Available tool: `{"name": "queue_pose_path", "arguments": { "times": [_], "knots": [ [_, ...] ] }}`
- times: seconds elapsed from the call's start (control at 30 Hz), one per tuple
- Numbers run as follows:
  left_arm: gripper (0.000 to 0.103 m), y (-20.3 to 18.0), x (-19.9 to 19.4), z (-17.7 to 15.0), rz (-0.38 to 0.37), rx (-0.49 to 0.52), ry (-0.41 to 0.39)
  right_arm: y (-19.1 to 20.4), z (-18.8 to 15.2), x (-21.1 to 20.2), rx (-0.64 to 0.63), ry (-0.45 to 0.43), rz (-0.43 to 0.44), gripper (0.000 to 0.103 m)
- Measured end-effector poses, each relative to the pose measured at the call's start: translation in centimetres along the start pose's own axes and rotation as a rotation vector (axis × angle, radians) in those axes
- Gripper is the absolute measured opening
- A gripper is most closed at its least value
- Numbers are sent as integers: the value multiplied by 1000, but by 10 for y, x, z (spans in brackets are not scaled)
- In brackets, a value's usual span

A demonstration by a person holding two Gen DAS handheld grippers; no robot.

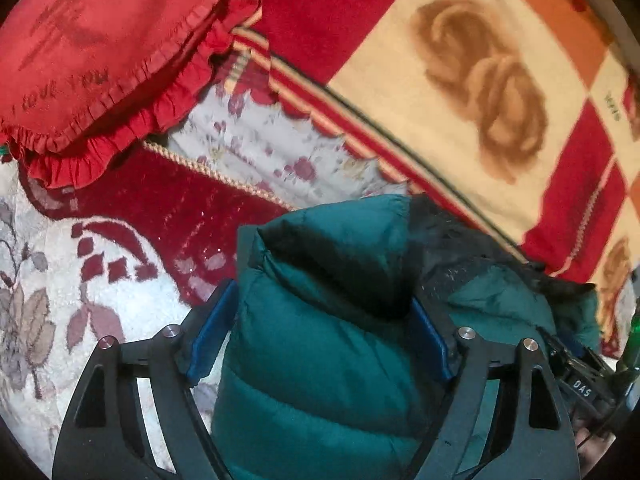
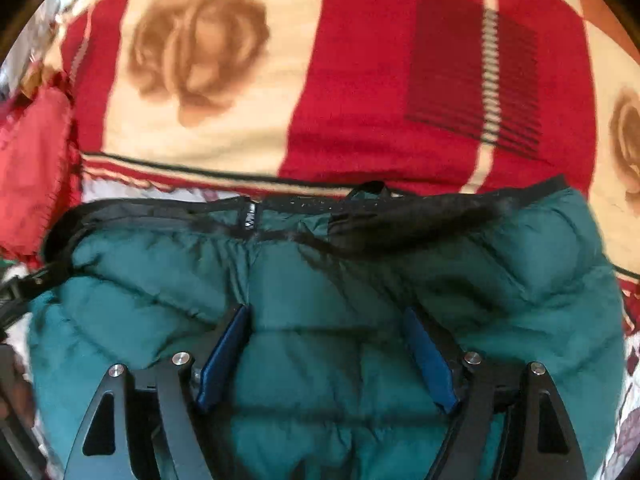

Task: Fold large clothes

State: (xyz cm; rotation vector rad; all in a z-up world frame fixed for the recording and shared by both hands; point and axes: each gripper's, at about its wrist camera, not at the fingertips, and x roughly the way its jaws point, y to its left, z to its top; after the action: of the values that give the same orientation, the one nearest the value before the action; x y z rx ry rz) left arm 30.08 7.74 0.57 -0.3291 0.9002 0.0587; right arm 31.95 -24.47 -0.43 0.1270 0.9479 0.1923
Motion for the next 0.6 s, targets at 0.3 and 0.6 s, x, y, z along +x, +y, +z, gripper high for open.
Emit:
{"name": "queue_pose_path", "arguments": {
  "times": [0.3, 0.6],
  "knots": [
    [82, -12, -48, -3, -54, 40, -96, -53, -6, -55, 29, -106, -120, 77],
    [82, -21, 6, -11, 83, 117, 3, -81, -12, -16, 86, -50, -178, 81]
  ]
}}
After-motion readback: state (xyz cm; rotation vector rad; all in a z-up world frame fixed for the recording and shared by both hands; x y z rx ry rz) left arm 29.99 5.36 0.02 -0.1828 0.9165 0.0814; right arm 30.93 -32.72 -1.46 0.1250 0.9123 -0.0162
